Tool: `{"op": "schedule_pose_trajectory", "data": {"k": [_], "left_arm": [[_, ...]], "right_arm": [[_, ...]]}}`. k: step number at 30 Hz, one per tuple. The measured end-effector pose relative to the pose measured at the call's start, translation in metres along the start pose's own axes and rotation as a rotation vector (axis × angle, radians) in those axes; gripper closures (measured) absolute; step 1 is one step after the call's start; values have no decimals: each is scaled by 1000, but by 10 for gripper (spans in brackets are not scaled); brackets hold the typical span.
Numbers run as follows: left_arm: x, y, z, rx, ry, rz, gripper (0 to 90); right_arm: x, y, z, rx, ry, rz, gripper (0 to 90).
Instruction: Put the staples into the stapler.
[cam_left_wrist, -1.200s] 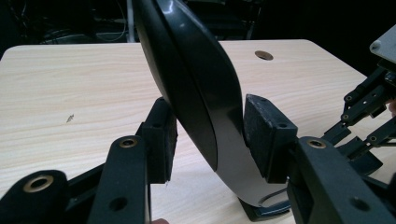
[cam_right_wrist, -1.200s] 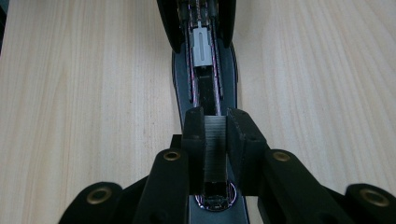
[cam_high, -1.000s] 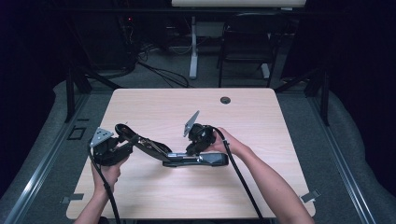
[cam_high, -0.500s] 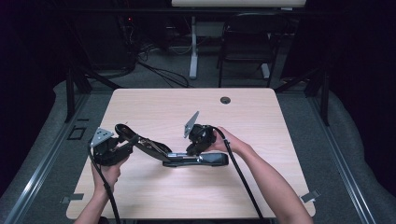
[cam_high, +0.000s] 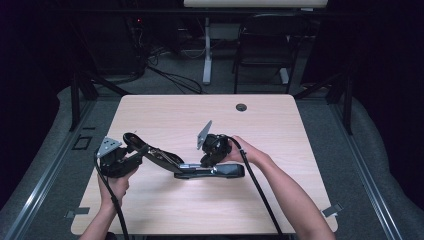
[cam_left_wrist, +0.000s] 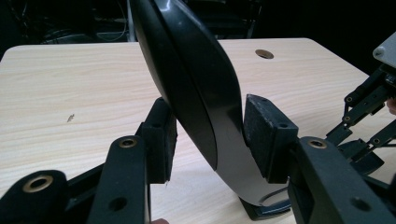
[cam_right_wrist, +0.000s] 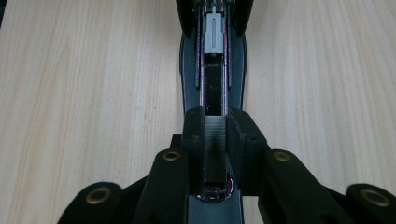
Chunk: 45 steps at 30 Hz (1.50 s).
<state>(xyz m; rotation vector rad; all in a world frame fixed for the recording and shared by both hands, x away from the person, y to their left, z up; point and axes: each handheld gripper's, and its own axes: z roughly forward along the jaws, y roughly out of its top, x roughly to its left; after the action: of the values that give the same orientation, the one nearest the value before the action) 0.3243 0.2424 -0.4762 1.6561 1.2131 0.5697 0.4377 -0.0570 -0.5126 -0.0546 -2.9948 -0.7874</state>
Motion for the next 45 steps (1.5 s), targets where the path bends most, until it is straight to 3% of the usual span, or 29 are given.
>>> {"op": "schedule_pose_trajectory", "data": {"k": [19, 24, 27, 35, 38, 45], "left_arm": [[0, 0, 0, 5, 1, 3, 553], [0, 0, 0, 3, 1, 3, 554], [-1, 0, 0, -2, -2, 2, 554], [-2, 0, 0, -5, 1, 2, 555], [-3, 0, 0, -6, -1, 9, 556], [-2, -1, 1, -23, -3, -2, 558]], "right_arm": [[-1, -7, -3, 5, -9, 21, 756], [0, -8, -5, 9, -11, 22, 711], [3, -9, -7, 8, -30, 44, 654], [18, -18, -16, 24, -108, 125, 347], [25, -24, -22, 3, -141, 168, 248], [42, -47, -36, -10, -210, 279, 146]]}}
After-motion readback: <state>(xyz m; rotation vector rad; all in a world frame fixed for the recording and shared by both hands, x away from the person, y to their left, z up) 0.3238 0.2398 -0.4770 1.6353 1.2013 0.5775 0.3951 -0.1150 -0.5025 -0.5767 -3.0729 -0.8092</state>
